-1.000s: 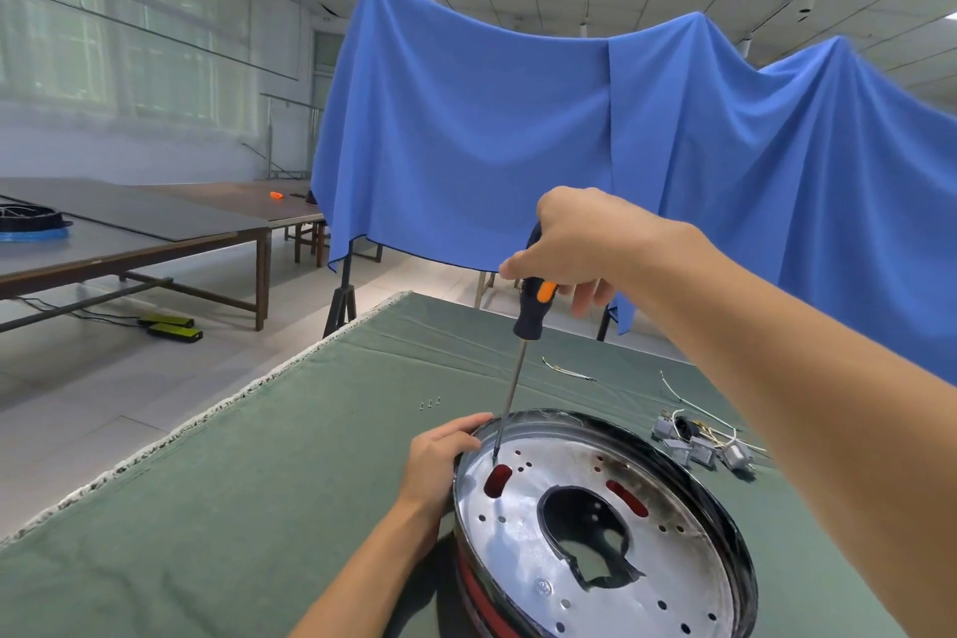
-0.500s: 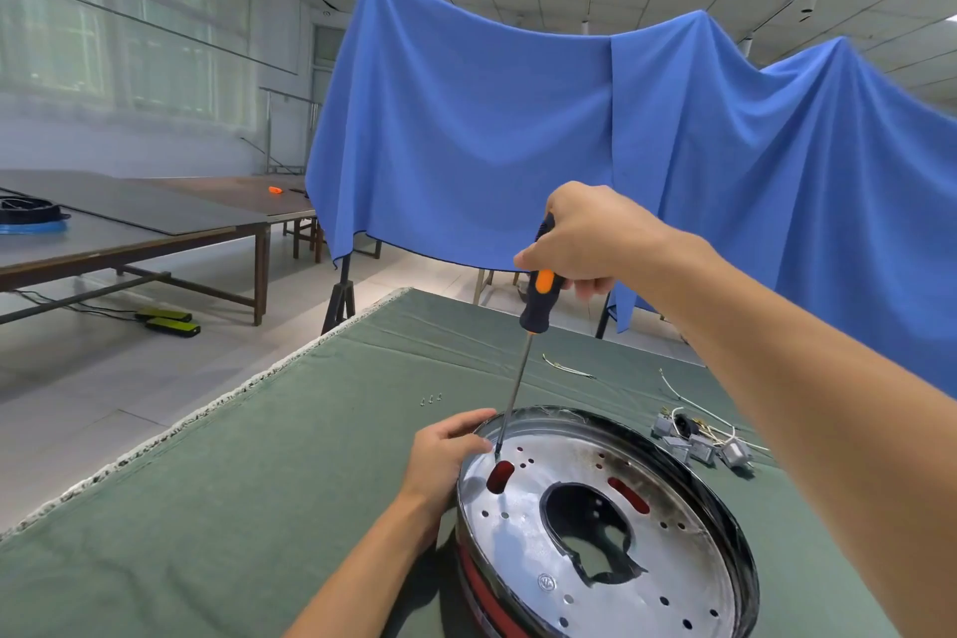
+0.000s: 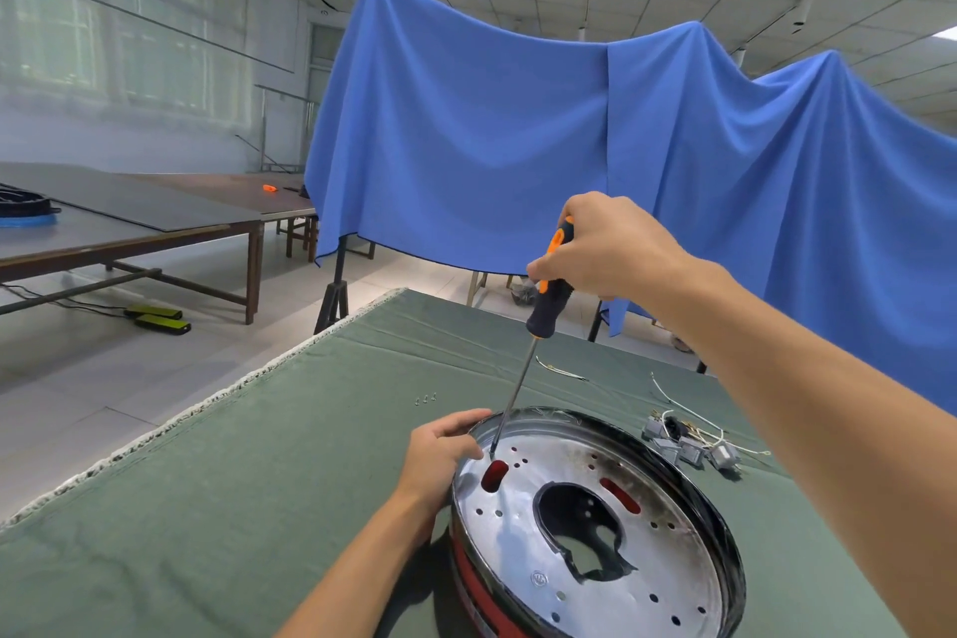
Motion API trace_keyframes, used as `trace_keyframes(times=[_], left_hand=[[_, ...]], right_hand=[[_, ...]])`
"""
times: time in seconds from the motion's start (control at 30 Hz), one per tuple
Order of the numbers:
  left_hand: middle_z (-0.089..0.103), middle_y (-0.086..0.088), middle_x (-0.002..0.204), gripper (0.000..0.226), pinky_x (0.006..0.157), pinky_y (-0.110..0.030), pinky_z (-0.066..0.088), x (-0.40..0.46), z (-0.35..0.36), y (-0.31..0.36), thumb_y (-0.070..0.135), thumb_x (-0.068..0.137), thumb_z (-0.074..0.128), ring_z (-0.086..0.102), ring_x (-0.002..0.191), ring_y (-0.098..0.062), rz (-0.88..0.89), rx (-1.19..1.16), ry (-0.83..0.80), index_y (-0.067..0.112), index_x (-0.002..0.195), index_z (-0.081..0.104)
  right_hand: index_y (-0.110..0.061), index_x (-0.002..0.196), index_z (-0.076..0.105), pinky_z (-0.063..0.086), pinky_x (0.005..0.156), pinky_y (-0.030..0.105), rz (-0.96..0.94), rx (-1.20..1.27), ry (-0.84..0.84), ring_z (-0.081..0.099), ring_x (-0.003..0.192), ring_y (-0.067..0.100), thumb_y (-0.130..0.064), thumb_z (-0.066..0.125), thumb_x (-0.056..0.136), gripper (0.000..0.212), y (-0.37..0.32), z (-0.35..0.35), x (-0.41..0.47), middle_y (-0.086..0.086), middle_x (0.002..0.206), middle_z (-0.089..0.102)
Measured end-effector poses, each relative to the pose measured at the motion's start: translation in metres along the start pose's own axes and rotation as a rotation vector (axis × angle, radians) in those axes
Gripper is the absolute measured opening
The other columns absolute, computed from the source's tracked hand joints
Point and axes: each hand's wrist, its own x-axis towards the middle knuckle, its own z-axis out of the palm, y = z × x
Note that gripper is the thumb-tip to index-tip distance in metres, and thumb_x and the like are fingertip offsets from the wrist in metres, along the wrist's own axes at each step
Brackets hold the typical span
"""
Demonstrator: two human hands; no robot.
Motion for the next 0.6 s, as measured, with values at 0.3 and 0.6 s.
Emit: trace_keyframes(times=[0.3, 0.6], left_hand=[[0.075, -0.005, 0.085, 0.046, 0.054, -0.02, 0.048, 0.001, 0.0, 0.001, -0.018, 0.07, 0.047, 0.068, 0.068, -0.012, -0.028, -0.02, 0.001, 0.009, 0.095, 0.074], [0.075, -0.006, 0.085, 0.048, 0.055, -0.021, 0.05, 0.005, -0.001, -0.002, -0.019, 0.069, 0.045, 0.068, 0.069, -0.015, -0.032, -0.007, 0.002, 0.009, 0.093, 0.075]], right_hand=[[-0.015, 0.067, 0.052, 0.057, 0.061, 0.032, 0.059, 0.077, -0.067, 0.07, 0.062, 0.023, -0.023, 0.06, 0.078, 0.016, -0.01, 0.006, 0.007, 0.003, 0.066, 0.07], [-0.02, 0.066, 0.045, 0.024, 0.048, 0.026, 0.104, 0.026, 0.288, 0.046, 0.058, 0.021, -0.034, 0.059, 0.078, 0.022, 0.005, 0.028, 0.004, -0.002, 0.063, 0.049]])
